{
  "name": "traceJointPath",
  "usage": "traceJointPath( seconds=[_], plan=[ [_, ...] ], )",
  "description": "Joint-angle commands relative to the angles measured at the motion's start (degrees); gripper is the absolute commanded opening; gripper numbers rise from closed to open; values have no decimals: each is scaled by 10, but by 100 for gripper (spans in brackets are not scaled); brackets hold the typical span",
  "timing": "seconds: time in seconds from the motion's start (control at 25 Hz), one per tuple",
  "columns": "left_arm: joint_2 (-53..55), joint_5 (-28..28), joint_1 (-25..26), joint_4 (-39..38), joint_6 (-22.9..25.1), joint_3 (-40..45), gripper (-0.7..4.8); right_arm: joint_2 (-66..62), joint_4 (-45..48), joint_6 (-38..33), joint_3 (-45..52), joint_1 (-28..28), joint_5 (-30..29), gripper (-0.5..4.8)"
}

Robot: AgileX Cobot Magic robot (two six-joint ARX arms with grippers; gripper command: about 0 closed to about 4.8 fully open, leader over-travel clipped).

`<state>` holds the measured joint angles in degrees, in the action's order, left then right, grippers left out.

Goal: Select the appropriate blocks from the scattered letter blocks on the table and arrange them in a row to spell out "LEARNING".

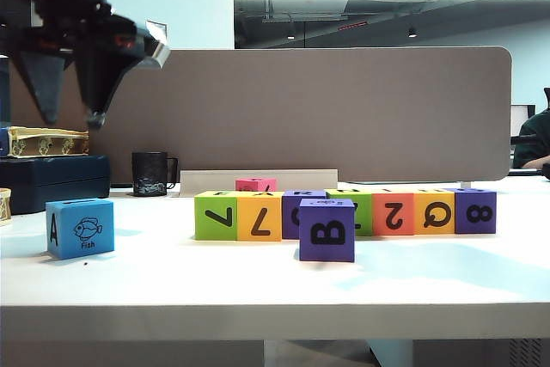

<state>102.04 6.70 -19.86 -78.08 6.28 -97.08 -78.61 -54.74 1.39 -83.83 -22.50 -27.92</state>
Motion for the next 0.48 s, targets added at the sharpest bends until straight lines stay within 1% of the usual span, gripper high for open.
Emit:
traceJointPath(
  seconds=[0.04,0.16,0.24,0.32,0.48],
  plan=[
    [-20,2,0,59,37,56,344,2,5,2,-3,-1,-3,-1],
    [-19,0,0,126,74,103,345,2,5,2,-3,-1,-3,-1],
    [-19,2,0,150,99,120,346,2,5,2,-3,-1,-3,-1],
    [-19,2,0,157,115,126,355,2,5,2,-3,-1,-3,-1],
    [-19,12,0,177,134,132,424,2,5,2,-3,-1,-3,-1]
  ],
)
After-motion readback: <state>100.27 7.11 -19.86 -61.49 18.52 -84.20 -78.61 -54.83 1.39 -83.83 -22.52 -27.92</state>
